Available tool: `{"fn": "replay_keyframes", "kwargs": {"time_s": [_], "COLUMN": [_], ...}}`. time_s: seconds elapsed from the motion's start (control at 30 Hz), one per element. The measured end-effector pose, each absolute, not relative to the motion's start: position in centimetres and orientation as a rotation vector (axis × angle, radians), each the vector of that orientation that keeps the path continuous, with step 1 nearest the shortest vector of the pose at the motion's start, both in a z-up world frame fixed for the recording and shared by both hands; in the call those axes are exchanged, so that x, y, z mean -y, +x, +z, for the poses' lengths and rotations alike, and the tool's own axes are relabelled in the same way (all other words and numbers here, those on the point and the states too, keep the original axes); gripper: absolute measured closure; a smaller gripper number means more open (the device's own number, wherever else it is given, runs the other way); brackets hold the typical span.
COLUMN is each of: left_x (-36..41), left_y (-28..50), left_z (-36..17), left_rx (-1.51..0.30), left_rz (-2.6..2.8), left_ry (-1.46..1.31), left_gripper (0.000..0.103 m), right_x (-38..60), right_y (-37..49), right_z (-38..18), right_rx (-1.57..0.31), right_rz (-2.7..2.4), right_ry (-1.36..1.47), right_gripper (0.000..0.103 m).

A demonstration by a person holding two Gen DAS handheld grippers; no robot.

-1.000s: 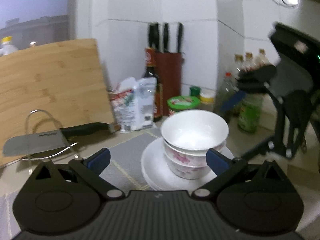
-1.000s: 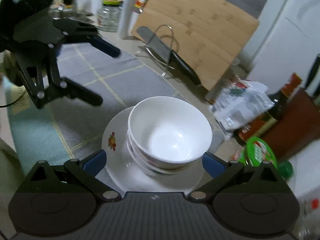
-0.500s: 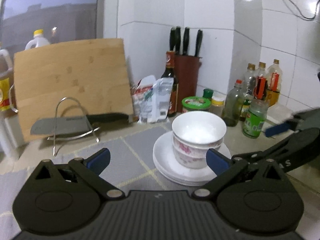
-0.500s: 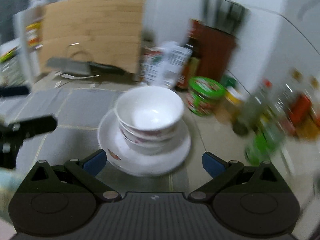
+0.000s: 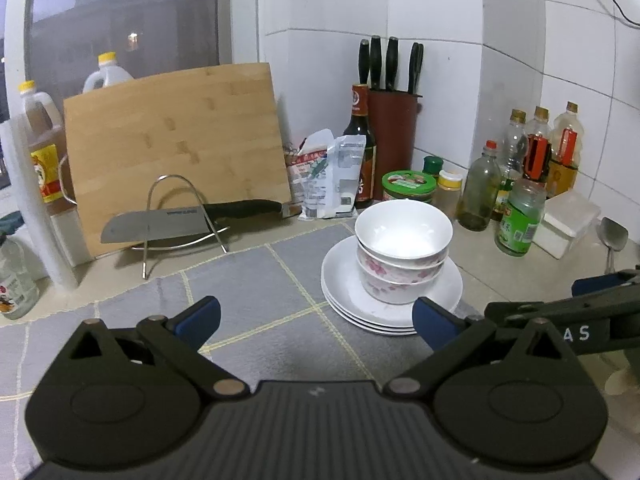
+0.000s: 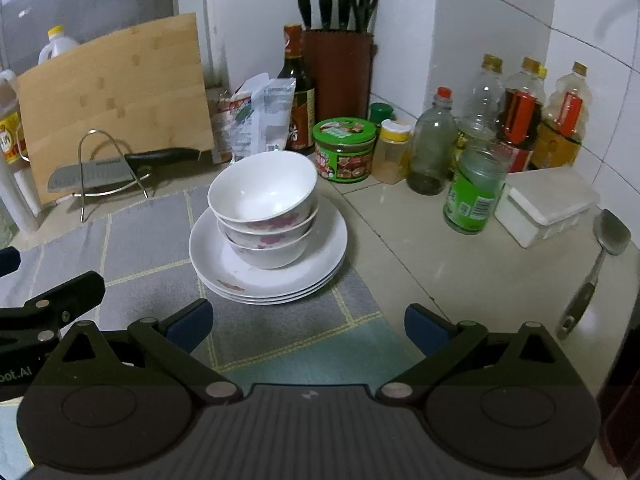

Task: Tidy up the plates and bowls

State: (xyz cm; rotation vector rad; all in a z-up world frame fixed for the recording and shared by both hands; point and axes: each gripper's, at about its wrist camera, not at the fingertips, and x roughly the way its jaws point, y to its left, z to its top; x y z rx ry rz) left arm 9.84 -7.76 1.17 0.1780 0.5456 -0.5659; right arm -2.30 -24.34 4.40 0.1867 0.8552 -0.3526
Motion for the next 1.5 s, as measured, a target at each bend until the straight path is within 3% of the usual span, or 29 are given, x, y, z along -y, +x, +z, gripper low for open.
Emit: {"fn": "replay_keyframes", "kwargs": {"time_s": [1.5], "left_x": [7.3], "left_y": [9.1], "left_z": [2.1], "left_rx": [-0.568], "left_rz": [-0.556], "left_ry": [0.143], "left_gripper": [0.001], "right_x": [23.6], "right_y": [-3.3], "right_z": [6.1], "right_rx": [-0.805], "right_rz": [-0.386], "right_ry": [0.172], "right_gripper": [0.000]}}
